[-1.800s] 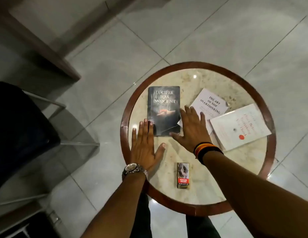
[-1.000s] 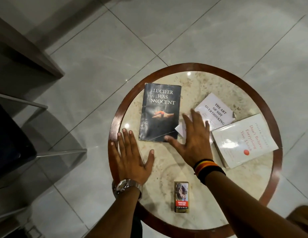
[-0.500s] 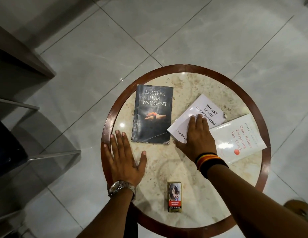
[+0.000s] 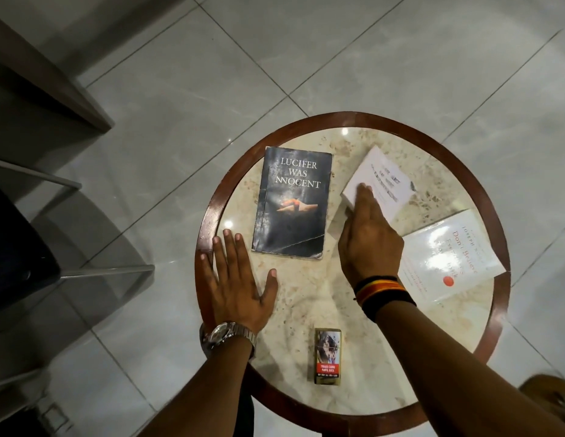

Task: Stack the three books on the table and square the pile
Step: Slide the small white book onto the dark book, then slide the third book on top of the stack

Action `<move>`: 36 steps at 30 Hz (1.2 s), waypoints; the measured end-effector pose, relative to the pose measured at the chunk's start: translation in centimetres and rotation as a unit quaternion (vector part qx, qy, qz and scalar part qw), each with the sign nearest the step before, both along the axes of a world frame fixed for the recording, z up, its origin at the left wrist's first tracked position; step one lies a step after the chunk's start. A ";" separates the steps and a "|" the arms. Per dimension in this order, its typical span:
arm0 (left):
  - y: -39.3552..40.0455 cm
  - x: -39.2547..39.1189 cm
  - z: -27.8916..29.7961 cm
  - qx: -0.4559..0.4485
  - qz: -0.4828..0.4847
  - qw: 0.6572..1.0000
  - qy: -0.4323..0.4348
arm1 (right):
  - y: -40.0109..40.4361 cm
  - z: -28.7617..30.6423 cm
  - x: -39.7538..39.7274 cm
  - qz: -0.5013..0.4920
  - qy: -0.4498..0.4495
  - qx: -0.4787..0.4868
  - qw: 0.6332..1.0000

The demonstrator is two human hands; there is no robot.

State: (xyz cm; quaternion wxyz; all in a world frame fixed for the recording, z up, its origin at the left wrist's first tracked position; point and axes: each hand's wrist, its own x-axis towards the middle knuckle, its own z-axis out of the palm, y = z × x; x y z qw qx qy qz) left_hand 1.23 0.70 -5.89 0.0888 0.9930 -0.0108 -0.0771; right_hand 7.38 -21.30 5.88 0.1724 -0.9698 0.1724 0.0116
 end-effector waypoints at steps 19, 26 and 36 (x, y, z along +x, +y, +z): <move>-0.1 0.0 -0.7 0.007 -0.003 1.000 -0.019 | 6.0 -3.1 -0.4 0.391 0.019 0.014 0.920; 0.0 0.0 -0.6 -0.004 -0.001 1.000 -0.014 | 3.9 -3.2 0.4 0.034 0.030 0.137 0.990; 0.0 -0.1 -0.9 -0.004 -0.007 1.000 -0.019 | -2.1 -2.3 -0.8 -0.018 0.016 0.131 0.991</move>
